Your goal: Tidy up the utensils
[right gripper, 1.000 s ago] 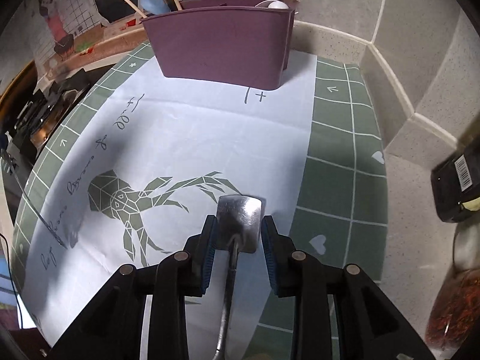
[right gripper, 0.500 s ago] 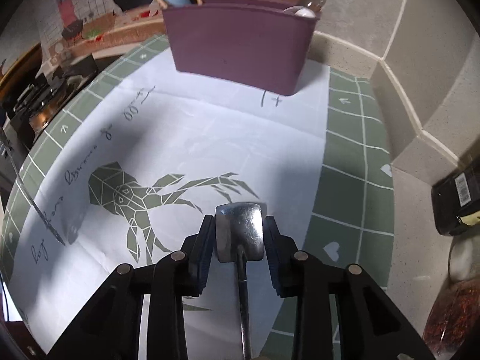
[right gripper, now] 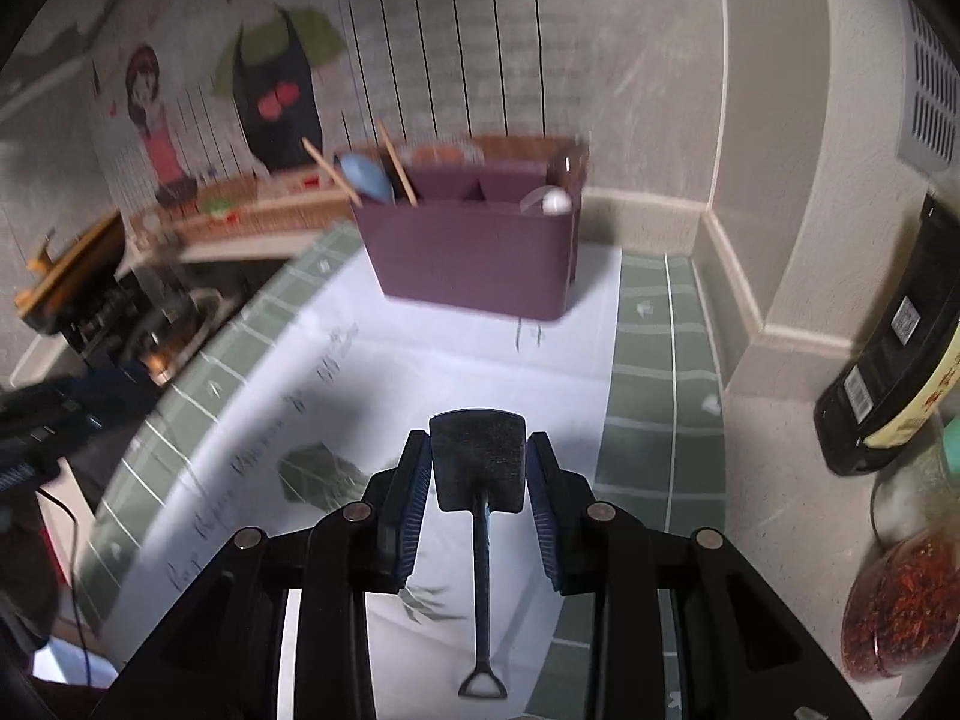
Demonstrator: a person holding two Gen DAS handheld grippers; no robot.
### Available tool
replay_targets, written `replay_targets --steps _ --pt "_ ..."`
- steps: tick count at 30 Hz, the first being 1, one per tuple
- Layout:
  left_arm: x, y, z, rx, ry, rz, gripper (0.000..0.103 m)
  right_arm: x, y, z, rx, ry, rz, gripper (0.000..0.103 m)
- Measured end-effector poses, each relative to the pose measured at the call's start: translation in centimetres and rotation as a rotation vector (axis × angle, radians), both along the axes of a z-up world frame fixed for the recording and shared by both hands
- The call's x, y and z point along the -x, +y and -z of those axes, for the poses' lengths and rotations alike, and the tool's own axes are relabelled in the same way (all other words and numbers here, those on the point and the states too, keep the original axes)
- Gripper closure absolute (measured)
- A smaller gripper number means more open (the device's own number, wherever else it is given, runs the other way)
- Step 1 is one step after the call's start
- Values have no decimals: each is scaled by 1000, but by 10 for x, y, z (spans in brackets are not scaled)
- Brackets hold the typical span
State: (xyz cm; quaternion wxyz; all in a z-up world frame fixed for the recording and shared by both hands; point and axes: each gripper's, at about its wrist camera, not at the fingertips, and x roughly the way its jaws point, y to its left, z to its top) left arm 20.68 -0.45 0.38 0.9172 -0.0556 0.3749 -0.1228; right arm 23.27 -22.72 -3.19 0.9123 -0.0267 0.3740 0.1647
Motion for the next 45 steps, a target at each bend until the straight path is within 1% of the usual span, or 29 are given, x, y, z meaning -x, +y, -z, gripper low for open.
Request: replay_targets --steps 2,4,5,6,7,8,10,11,13,15,17,20,21,23,25,27,31,32,33,34,35,37,38,39,41,43,44,45 --pt "-5 -1 -6 8 -13 6 74 0 0 -13 -29 -31 4 74" --pt "-13 -1 -18 27 -36 12 74 -3 0 -28 -62 -56 7 74" --pt "-18 0 -32 42 -59 21 74 -7 1 -41 -81 -73 6 74" --pt "-26 -2 -52 47 -96 35 74 -10 1 -58 -97 -102 1 74" --pt "-31 -3 -71 41 -137 42 74 -12 2 -77 -107 -141 -6 74" --pt "-40 -7 -101 22 -207 54 74 -16 2 -100 -110 -194 -11 74" --pt "-54 -14 -137 -2 -276 70 74 -25 7 -146 -92 -307 -14 74" --pt "-67 -17 -158 -3 -310 74 74 -31 10 -166 -79 -364 -10 74" --pt "-90 -21 -177 -1 -329 79 74 -46 16 -195 -66 -454 -7 74" --pt "-118 -23 -184 2 -328 63 74 -65 18 -208 -71 -520 2 73" --pt "-148 -23 -176 15 -294 51 74 -83 20 -207 -77 -538 12 73" --pt "-184 -23 -153 19 -255 37 74 -120 21 -189 -95 -509 20 73" --pt "-191 -23 -146 18 -246 32 74 -135 23 -178 -102 -486 24 73" --pt "-209 -24 -131 23 -217 35 74 -150 27 -163 -99 -462 30 73" --pt "-227 -24 -114 17 -188 35 74 -169 31 -141 -90 -438 37 73" --pt "-238 -25 -99 9 -167 31 74 -184 35 -119 -98 -405 34 73" --pt "-258 -26 -72 20 -132 43 73 -204 43 -85 -102 -333 10 73" --pt "-262 -26 -66 12 -121 49 69 -208 45 -76 -107 -294 -14 73" --pt "-263 -26 -62 4 -112 51 57 -211 46 -69 -115 -249 -31 73" --pt "-263 -25 -58 -1 -110 50 50 -214 45 -65 -126 -219 -32 73" --pt "-260 -24 -57 -1 -118 44 44 -213 43 -62 -132 -206 -24 71" --pt "-244 -19 -64 12 -138 28 43 -202 39 -67 -126 -202 4 69" --pt "-235 -17 -68 19 -148 15 39 -195 36 -70 -129 -205 10 69" --pt "-220 -13 -72 22 -165 -3 35 -183 32 -75 -139 -207 17 68" --pt "-189 -7 -79 10 -200 -28 30 -155 27 -83 -154 -211 22 63" --pt "-148 0 -80 -20 -240 -66 29 -122 22 -89 -158 -228 24 60" --pt "-132 3 -80 -27 -250 -81 28 -104 22 -89 -153 -239 21 57" --pt "-112 7 -77 -34 -259 -94 28 -90 22 -90 -144 -243 22 56"
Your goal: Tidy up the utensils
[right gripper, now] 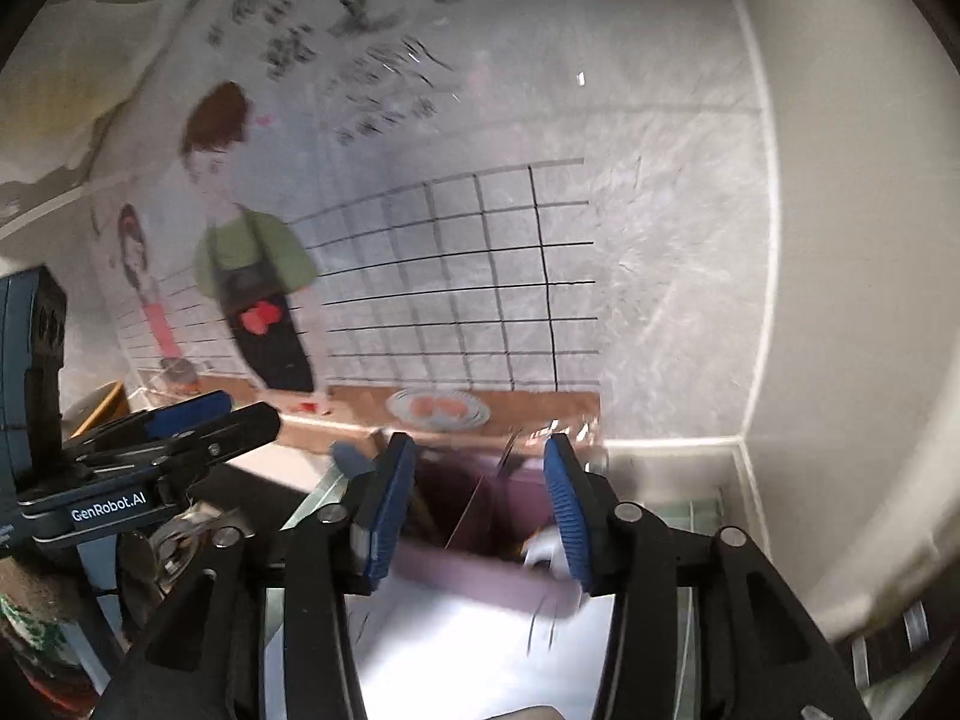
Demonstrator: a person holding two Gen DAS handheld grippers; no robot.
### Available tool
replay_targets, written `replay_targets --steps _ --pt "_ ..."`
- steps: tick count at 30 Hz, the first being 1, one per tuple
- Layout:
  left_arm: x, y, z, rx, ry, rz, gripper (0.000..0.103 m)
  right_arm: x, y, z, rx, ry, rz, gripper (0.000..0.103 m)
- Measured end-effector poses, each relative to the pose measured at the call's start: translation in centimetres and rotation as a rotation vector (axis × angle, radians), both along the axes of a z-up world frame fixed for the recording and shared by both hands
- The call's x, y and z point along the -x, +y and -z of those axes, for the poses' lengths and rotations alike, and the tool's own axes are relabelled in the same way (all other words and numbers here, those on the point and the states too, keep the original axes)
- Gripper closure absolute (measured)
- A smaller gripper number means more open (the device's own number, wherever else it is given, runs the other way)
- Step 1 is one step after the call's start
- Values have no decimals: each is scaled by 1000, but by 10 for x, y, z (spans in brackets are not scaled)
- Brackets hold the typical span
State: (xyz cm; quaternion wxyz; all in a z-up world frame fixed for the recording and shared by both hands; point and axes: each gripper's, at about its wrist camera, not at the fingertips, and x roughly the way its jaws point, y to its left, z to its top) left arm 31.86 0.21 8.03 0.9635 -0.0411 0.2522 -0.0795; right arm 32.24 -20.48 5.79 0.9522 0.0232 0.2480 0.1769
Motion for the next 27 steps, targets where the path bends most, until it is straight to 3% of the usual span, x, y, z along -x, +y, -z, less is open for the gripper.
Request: replay_targets --steps 4,12,18,22,27 --pt "71 3 18 -49 5 -67 28 58 7 10 33 28 12 55" --pt "151 2 50 -41 38 -50 28 138 25 44 69 93 6 55" --pt "175 -3 63 -47 63 -49 28 170 34 64 125 103 45 55" --pt "190 -11 68 -100 66 -72 28 181 31 67 114 104 50 55" --pt "196 -9 68 -89 72 -96 28 189 30 67 118 89 53 55"
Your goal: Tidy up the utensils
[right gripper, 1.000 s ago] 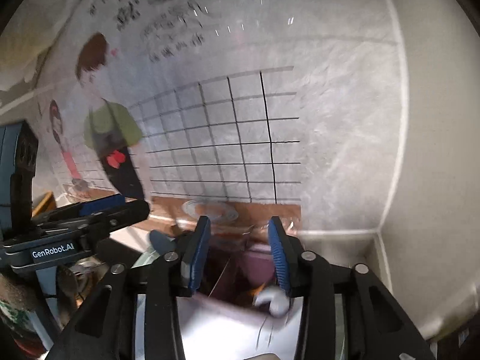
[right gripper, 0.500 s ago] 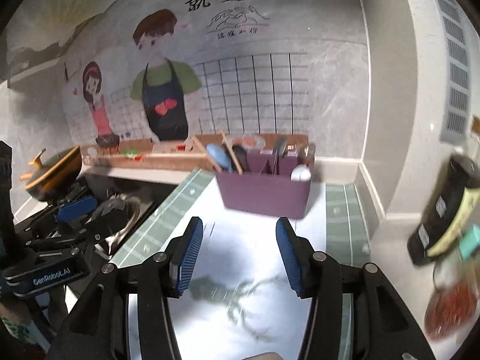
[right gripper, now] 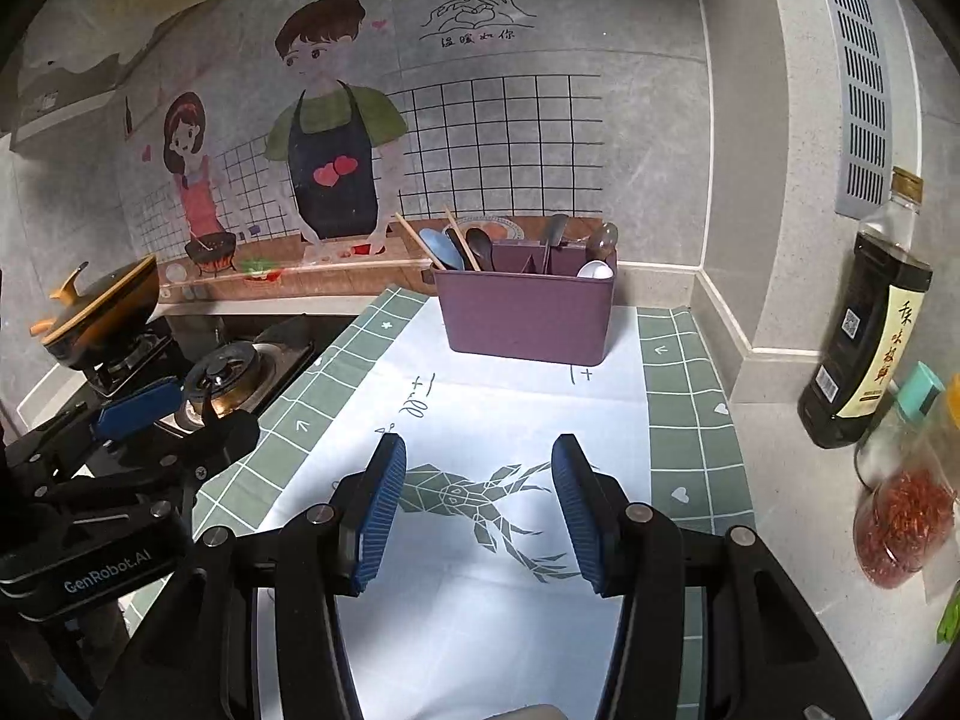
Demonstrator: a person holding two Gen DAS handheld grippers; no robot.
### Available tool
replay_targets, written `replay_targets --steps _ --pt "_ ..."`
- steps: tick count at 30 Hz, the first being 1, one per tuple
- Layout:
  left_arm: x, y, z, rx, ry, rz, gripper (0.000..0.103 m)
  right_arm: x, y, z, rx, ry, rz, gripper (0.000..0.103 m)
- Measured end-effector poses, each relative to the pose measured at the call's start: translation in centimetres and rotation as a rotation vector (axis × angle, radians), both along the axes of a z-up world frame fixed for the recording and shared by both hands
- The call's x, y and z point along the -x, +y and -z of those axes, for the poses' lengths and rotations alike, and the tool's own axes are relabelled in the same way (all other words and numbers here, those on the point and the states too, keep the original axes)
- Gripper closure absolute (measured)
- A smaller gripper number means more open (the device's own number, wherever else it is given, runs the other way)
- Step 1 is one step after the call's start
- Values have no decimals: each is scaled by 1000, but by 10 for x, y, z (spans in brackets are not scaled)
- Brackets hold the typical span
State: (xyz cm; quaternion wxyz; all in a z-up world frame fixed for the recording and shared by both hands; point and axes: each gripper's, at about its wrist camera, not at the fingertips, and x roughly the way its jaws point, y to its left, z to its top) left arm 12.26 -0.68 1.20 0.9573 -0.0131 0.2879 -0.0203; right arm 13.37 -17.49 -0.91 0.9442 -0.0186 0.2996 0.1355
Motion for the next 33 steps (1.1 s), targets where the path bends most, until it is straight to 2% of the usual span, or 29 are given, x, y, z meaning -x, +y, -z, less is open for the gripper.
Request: replay_targets --steps 12,33 --pt "2 0 -3 -25 4 0 28 -2 6 -3 10 -13 -20 55" --pt "-4 -1 -1 -20 23 7 28 -5 3 1 6 -1 -14 55"
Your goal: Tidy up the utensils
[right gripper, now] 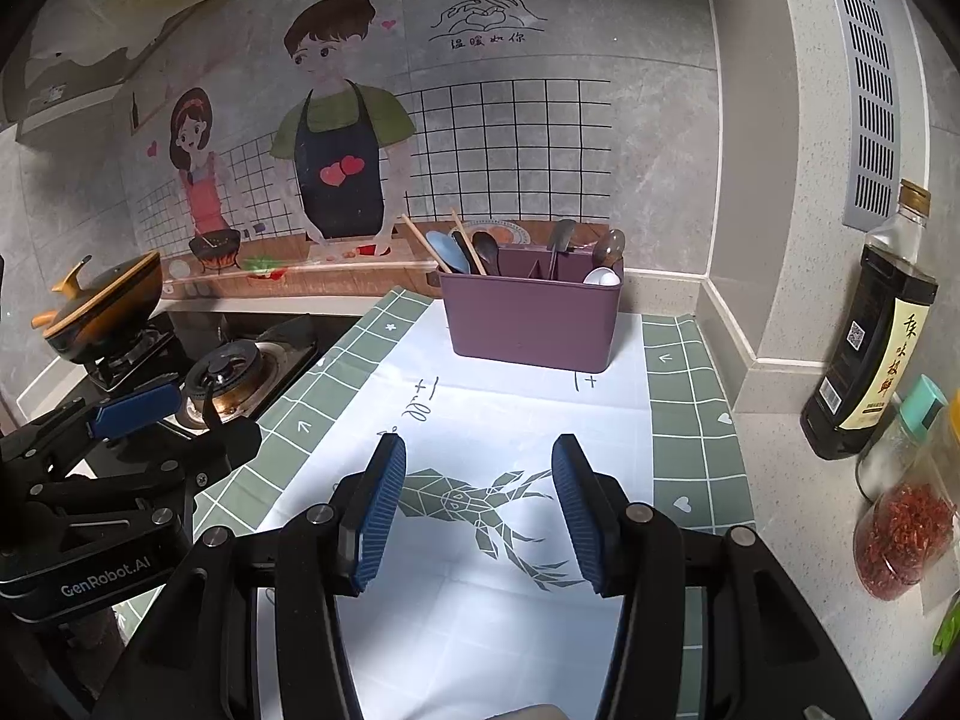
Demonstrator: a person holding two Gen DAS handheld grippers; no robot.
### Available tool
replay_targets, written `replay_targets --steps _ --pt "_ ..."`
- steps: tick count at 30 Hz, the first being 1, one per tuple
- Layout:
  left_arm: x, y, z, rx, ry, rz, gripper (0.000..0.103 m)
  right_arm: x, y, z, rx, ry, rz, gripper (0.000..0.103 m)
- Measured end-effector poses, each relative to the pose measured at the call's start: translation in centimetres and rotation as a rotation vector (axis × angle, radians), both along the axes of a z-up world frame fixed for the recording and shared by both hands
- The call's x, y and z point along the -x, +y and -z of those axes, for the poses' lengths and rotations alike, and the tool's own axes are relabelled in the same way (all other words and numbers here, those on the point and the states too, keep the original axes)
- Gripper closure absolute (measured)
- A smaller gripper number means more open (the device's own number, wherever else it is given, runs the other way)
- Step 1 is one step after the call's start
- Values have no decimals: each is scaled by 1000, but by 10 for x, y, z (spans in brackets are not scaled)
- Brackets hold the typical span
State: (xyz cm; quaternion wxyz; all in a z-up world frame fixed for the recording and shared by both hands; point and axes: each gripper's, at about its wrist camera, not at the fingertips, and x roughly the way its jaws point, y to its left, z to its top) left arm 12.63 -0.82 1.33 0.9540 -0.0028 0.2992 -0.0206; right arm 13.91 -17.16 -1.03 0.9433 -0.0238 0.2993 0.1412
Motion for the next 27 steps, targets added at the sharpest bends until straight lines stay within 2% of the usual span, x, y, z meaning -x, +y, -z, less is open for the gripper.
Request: replay_targets --steps 27 --pt "3 2 1 0 -1 -15 28 2 -2 2 -2 -1 4 55"
